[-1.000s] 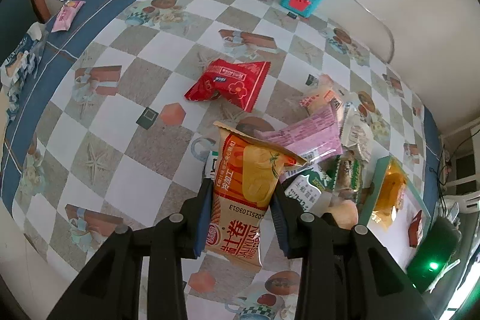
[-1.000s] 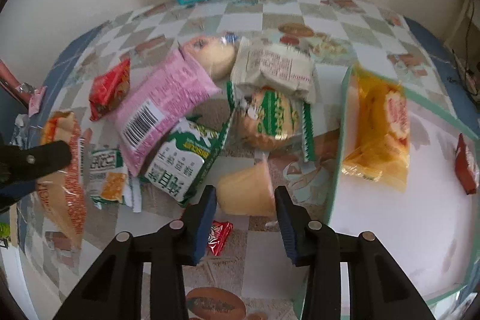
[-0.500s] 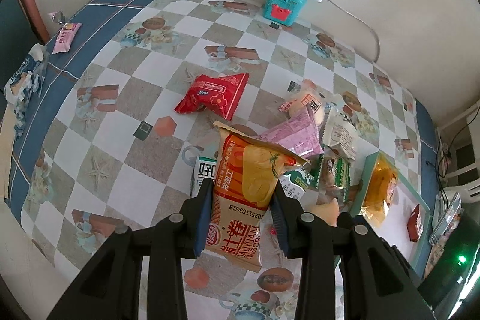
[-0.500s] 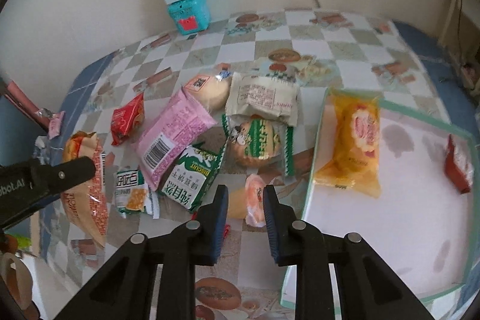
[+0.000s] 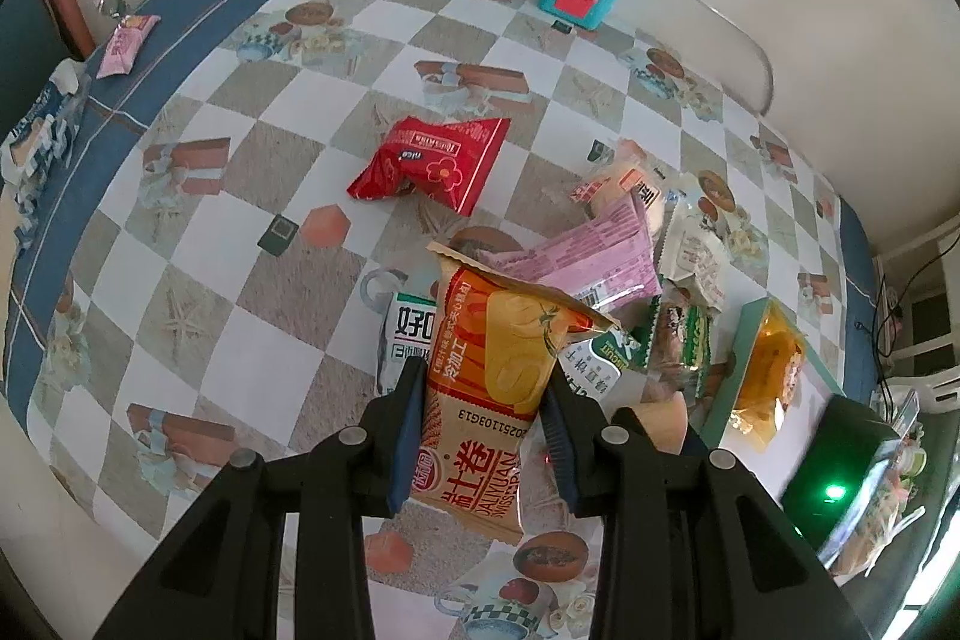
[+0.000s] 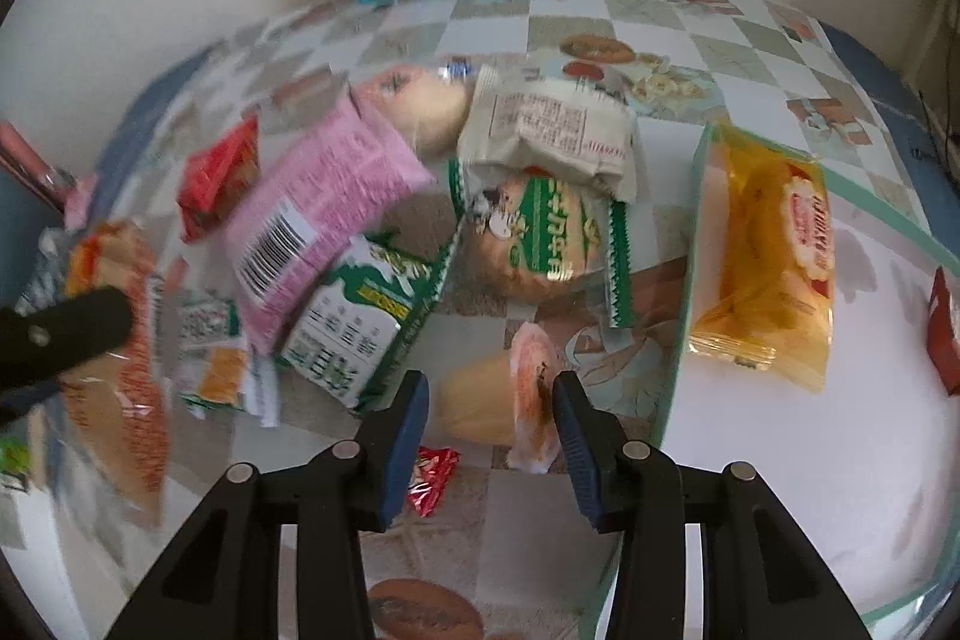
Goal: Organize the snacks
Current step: 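Lift the orange roll bag with the left tool while the right tool grasps the cream cup cake, then place the cup cake and orange roll bag into the tray, opening both tools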
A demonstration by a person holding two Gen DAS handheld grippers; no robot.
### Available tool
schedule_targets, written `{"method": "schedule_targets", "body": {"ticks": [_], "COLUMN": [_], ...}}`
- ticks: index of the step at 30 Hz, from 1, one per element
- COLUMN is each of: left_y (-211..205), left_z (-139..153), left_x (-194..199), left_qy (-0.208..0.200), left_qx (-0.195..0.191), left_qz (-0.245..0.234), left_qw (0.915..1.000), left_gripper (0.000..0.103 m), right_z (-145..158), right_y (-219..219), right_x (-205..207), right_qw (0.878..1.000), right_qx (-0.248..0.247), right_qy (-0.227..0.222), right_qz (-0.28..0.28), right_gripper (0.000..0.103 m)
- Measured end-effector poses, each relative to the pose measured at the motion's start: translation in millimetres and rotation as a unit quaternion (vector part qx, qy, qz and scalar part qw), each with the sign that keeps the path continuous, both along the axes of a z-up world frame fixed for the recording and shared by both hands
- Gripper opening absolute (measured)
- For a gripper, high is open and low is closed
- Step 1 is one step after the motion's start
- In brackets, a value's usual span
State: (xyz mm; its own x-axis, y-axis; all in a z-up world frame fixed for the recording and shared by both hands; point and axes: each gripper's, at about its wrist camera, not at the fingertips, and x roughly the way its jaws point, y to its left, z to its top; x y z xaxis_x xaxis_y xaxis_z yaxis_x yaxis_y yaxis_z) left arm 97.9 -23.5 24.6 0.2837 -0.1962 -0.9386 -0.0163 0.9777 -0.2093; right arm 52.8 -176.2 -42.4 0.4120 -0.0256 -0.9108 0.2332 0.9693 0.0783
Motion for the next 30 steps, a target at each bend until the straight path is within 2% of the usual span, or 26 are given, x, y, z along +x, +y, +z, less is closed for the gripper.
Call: {"method": "schedule_targets", "body": {"ticks": [11,22,30], "left_y": [-6,-10,-9], "left_z": [-19,-25,-23], "left_x": [5,5,5], "left_qy": [0.025,0.033,0.030], "left_qx": [0.002,0.009,0.006], "left_qz": [-0.003,-0.007,-0.004], "left_qw": [0.9997,0.9994,0.9995], "left_gripper": [0.039,0.039,0.039], "right_z": [-11,-8,4], "right_y": [16,14,-2], "right_x": [2,2,-3], "right_qw": [0.997,0.997,0.999], "right_qx": [-0.074,-0.074,-0.035], "right_qy": [0.005,-0.002,-0.015], "right_qz": [0.025,0.023,0.000], "right_gripper": [0.046,0.044,0.041]}}
